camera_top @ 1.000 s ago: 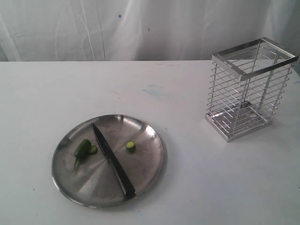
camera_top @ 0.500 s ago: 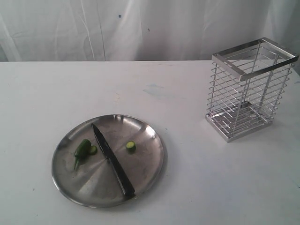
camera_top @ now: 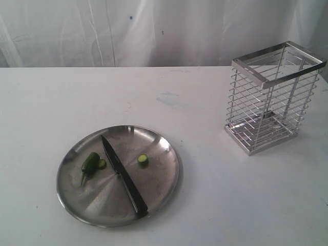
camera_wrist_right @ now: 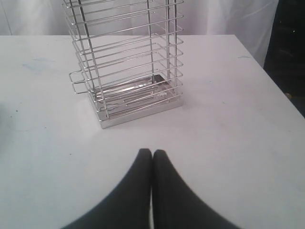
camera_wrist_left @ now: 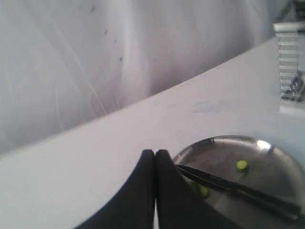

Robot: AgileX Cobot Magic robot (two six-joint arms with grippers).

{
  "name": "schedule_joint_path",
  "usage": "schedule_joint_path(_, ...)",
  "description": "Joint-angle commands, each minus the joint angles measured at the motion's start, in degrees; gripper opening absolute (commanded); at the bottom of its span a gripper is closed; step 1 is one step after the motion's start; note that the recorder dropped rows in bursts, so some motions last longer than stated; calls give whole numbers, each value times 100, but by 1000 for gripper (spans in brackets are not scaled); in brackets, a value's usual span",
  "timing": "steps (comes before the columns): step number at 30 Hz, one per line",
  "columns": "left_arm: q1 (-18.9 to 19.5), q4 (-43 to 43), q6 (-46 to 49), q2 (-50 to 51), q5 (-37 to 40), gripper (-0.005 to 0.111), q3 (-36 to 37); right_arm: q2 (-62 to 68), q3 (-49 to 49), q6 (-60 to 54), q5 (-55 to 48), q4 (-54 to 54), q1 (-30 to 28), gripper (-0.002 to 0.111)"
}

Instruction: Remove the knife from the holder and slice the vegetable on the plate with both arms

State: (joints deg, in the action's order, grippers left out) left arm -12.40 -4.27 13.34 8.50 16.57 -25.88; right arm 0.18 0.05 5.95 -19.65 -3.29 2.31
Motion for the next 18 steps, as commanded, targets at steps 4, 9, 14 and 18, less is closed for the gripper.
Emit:
schedule_joint_path(4, 412, 991, -4657, -822, 472, 0, 1343, -18, -5, 26, 5, -49, -27, 0)
schedule_joint_path(9, 1355, -824, -3546, -850, 82, 0, 2267, -18, -5, 26, 5, -49, -27, 0)
schedule_joint_path(14, 1682, -305, -2154, -850, 169, 0, 2516, -18, -5, 26, 5, -49, -27, 0)
schedule_joint_path(18, 1682, 201, -946, -850, 379, 0, 2588, -18, -5, 26, 5, -49, -27, 0)
